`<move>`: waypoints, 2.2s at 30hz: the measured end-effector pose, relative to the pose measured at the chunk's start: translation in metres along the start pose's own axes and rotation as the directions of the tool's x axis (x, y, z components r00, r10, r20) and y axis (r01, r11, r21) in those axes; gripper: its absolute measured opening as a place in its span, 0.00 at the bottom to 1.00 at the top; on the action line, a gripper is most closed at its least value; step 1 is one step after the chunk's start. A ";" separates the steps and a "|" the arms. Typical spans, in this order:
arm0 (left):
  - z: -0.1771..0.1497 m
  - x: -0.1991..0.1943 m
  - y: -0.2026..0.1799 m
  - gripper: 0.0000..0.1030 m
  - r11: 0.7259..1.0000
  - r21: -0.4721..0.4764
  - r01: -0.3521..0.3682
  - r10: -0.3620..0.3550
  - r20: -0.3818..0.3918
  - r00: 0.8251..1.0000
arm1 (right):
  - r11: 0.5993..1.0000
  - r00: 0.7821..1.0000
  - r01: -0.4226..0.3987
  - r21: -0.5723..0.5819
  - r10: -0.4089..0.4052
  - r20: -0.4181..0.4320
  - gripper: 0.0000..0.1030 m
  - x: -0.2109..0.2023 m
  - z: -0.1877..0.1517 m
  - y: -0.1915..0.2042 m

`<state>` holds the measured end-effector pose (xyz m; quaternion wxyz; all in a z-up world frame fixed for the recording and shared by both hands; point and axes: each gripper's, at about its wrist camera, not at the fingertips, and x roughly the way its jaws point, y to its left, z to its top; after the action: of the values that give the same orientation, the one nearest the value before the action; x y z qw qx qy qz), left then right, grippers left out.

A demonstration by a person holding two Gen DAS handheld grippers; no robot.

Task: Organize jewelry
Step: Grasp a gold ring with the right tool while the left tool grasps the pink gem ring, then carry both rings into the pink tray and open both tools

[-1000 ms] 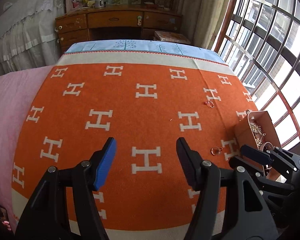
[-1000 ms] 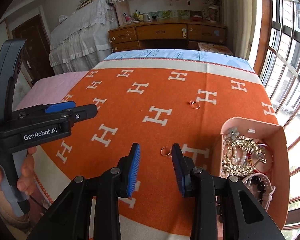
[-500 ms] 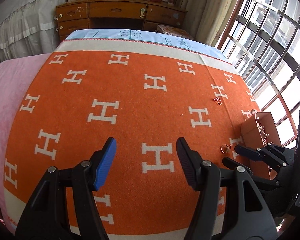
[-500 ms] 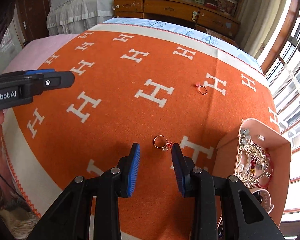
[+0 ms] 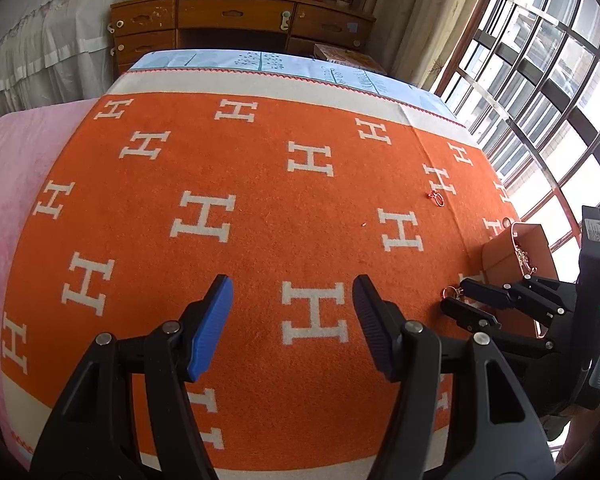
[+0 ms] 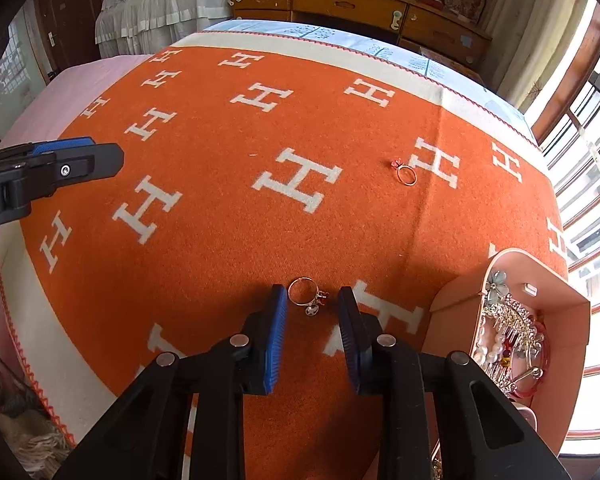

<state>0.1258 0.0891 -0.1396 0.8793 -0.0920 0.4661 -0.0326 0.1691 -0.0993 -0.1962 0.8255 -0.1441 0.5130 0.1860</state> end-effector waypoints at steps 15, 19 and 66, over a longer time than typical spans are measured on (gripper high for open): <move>0.016 0.018 -0.055 0.57 0.990 0.136 0.033 -0.027 -0.046 0.999 | 0.993 0.995 -0.072 0.091 0.065 0.081 0.20 -0.010 -0.005 -0.013; 0.035 0.027 -0.081 0.57 0.980 0.192 0.049 -0.040 -0.051 0.998 | 0.986 0.985 -0.112 0.126 0.094 0.145 0.20 -0.028 -0.004 -0.023; 0.062 0.125 -0.203 0.18 0.906 0.423 -0.008 0.039 -0.066 0.997 | 0.845 0.914 -0.229 0.483 0.015 0.406 0.20 -0.100 -0.064 -0.197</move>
<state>0.2528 -0.1201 -0.1681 0.8611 0.1072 0.4809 -0.1253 0.1673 -0.3176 -0.1250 0.9042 0.1576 0.3791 0.1181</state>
